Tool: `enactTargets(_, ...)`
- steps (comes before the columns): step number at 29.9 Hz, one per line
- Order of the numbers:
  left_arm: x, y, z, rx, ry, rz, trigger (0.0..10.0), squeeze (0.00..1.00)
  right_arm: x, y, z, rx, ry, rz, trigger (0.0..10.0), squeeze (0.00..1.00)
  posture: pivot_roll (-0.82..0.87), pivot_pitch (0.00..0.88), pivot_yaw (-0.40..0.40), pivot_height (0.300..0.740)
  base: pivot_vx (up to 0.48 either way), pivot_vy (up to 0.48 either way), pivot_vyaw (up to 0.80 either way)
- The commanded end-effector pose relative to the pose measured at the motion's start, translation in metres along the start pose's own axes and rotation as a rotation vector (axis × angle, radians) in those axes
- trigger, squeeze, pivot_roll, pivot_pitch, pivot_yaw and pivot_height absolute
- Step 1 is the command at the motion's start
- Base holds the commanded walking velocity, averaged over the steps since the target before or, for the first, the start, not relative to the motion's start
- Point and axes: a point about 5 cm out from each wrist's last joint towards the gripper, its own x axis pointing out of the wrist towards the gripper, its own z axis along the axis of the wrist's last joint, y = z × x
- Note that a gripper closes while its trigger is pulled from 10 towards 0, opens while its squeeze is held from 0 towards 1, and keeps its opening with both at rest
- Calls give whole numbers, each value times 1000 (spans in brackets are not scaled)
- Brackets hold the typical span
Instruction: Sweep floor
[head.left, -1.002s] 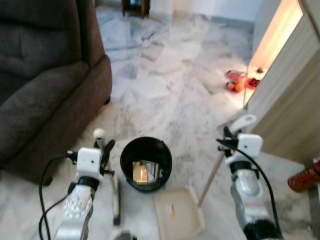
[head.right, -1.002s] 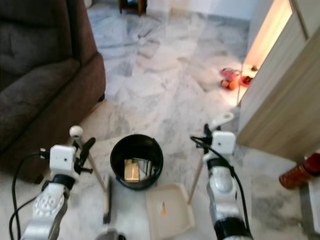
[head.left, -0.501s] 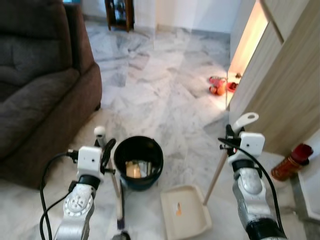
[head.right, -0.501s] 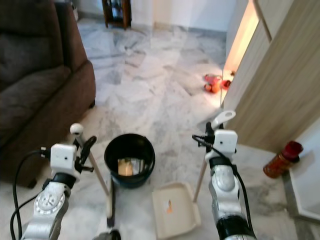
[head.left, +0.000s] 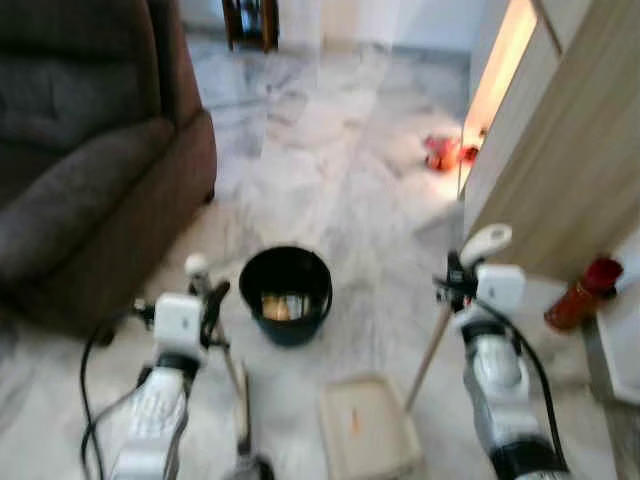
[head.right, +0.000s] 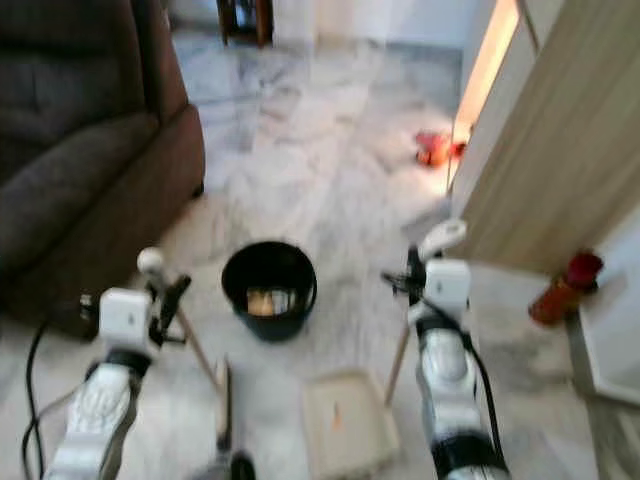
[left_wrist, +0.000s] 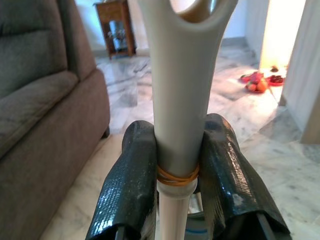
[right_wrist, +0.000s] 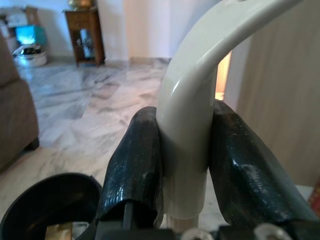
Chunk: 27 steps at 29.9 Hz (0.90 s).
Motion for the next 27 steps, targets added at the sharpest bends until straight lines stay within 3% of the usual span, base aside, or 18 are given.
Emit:
enactTargets(1,3,5,7,12,-27,12,10000,0,5,0,10,-4,-49,-2,10000,0,17,91,-28,740,0,0,0)
enactTargets(11,7,6,7,9,-30,4,10000,0,6,0,9,4,-30,-13,10000,0,15,88,-28,740,0,0,0)
enactTargets(18,15,5,10,5,-38,-4,10000,0,6,2,8,12,-23,-8,10000,0,11,79,-24,740,0,0,-800)
enactTargets(27,15,4,9,34,-25,-13,10000,0,5,4,6,12,-18,-8,10000,0,14,63,-23,740,0,-30,-800)
